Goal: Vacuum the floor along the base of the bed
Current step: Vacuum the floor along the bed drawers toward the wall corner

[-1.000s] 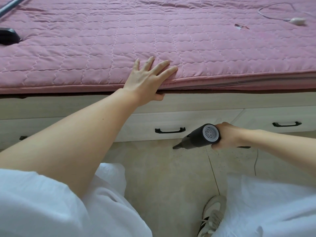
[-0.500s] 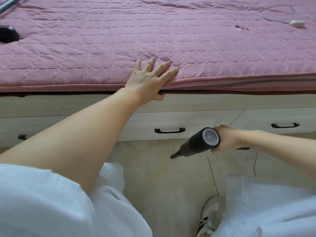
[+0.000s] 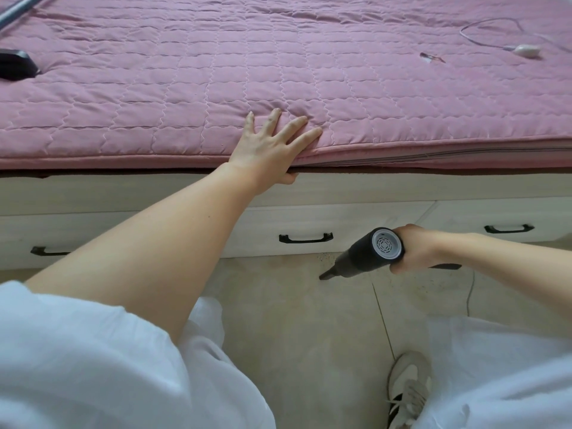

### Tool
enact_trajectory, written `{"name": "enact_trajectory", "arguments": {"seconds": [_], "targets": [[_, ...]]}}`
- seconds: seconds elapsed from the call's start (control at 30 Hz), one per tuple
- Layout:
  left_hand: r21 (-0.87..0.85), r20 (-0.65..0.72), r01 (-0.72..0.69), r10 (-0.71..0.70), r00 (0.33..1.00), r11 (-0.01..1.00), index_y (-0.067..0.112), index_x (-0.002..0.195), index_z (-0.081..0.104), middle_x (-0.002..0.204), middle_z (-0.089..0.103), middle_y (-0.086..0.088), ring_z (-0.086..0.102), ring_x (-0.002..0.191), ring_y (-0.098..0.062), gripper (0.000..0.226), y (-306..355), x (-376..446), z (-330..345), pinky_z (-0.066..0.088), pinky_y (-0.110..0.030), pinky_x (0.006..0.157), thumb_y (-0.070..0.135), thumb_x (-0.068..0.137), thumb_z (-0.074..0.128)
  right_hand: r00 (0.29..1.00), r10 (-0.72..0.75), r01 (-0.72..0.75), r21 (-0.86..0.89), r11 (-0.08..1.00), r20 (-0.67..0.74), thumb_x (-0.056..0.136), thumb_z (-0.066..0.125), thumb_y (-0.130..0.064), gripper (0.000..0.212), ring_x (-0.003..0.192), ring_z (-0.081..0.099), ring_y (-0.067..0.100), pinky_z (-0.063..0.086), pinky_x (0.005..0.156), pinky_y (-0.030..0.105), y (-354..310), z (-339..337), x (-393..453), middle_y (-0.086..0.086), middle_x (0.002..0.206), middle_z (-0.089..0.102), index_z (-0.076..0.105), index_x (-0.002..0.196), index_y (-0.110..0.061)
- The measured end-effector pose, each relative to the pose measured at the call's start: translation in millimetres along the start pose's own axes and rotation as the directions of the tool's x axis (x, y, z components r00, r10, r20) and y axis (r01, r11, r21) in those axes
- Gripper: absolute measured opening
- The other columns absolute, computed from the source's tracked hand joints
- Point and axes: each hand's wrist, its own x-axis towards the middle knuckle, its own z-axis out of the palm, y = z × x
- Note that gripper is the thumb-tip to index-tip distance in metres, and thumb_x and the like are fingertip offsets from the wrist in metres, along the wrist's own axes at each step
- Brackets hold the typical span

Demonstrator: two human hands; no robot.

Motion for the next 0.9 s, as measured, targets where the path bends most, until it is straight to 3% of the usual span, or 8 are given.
{"name": "enact_trajectory", "arguments": {"seconds": [0.27, 0.53, 0.9], "targets": [[-0.011, 0.019, 0.012, -0.012, 1.000, 1.000, 0.036, 0.154, -0.002, 0.164, 0.003, 0.002, 0.004, 0.149, -0.038, 0.099, 1, 0, -3, 0.012, -0.070, 0.112, 0.048, 0.085, 0.067, 0.999, -0.025, 0.025, 0.017, 1.000, 0.037, 0.071, 0.069, -0.018, 0.021, 0.070, 0.055, 0.009, 0.042, 0.057, 0.018, -6, -1, -2, -0.005, 0.079, 0.059, 0.052, 0.079, -0.026], [-0.010, 0.011, 0.013, -0.013, 1.000, 1.000, 0.036, 0.155, -0.001, 0.164, 0.004, 0.002, 0.005, 0.149, -0.037, 0.098, 2, -1, -3, 0.012, -0.070, 0.112, 0.048, 0.084, 0.067, 0.994, -0.073, 0.073, -0.001, 0.997, 0.076, 0.071, 0.071, -0.020, 0.032, 0.089, 0.062, 0.018, 0.050, 0.075, 0.028, -21, 7, 6, 0.001, 0.097, 0.065, 0.058, 0.099, -0.019], [-0.056, -0.022, 0.042, -0.043, 0.999, 0.998, 0.034, 0.154, 0.007, 0.162, 0.012, 0.002, 0.011, 0.148, -0.037, 0.103, 4, 1, -6, 0.014, -0.067, 0.113, 0.051, 0.077, 0.074, 0.999, -0.016, 0.016, 0.005, 1.000, 0.028, 0.072, 0.069, -0.020, 0.023, 0.080, 0.057, 0.016, 0.045, 0.066, 0.024, 0, 4, -4, -0.004, 0.084, 0.059, 0.051, 0.084, -0.027]]}}
